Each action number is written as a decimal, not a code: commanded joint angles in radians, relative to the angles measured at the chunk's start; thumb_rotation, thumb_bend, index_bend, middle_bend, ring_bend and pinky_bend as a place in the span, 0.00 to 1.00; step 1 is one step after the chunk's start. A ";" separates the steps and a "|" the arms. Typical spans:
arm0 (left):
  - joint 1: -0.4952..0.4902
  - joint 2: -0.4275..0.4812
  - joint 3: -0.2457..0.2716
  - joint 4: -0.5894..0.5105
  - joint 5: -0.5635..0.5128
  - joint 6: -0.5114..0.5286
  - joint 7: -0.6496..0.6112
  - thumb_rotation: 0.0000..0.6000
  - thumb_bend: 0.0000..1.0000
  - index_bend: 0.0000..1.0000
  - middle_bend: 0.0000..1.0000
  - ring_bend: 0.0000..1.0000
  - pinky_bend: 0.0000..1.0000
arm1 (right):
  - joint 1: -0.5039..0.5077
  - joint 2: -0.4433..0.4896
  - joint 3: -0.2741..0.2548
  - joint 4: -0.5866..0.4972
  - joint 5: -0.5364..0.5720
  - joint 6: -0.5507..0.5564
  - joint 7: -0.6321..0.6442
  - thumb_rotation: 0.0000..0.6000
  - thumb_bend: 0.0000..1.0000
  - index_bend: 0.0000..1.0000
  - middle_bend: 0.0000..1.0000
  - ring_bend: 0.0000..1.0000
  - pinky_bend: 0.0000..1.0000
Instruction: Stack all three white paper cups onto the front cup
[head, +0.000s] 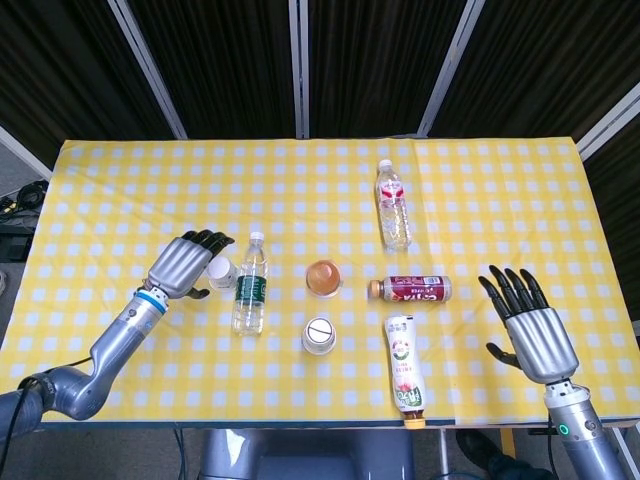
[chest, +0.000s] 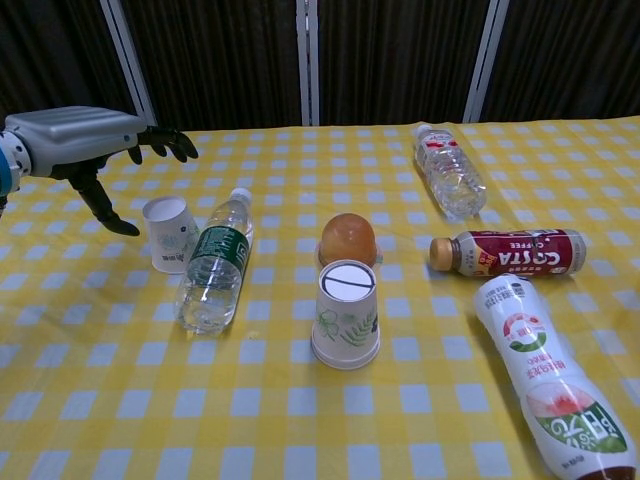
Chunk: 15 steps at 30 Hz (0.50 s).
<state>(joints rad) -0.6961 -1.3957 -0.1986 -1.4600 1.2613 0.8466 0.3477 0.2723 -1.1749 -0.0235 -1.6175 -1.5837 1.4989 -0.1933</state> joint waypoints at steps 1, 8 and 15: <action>-0.025 -0.039 0.001 0.028 -0.046 -0.015 0.024 1.00 0.16 0.20 0.21 0.21 0.33 | -0.001 0.004 0.008 0.004 0.003 -0.008 0.008 1.00 0.00 0.00 0.00 0.00 0.00; -0.040 -0.085 0.015 0.076 -0.082 0.000 0.059 1.00 0.18 0.24 0.24 0.27 0.39 | -0.007 0.008 0.020 0.001 -0.004 -0.014 0.015 1.00 0.00 0.00 0.00 0.00 0.00; -0.048 -0.108 0.025 0.110 -0.109 0.003 0.060 1.00 0.20 0.33 0.33 0.34 0.45 | -0.015 0.013 0.028 -0.001 -0.011 -0.019 0.019 1.00 0.00 0.00 0.00 0.00 0.00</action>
<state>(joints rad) -0.7428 -1.5014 -0.1744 -1.3527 1.1547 0.8500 0.4094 0.2579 -1.1625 0.0045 -1.6182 -1.5942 1.4795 -0.1746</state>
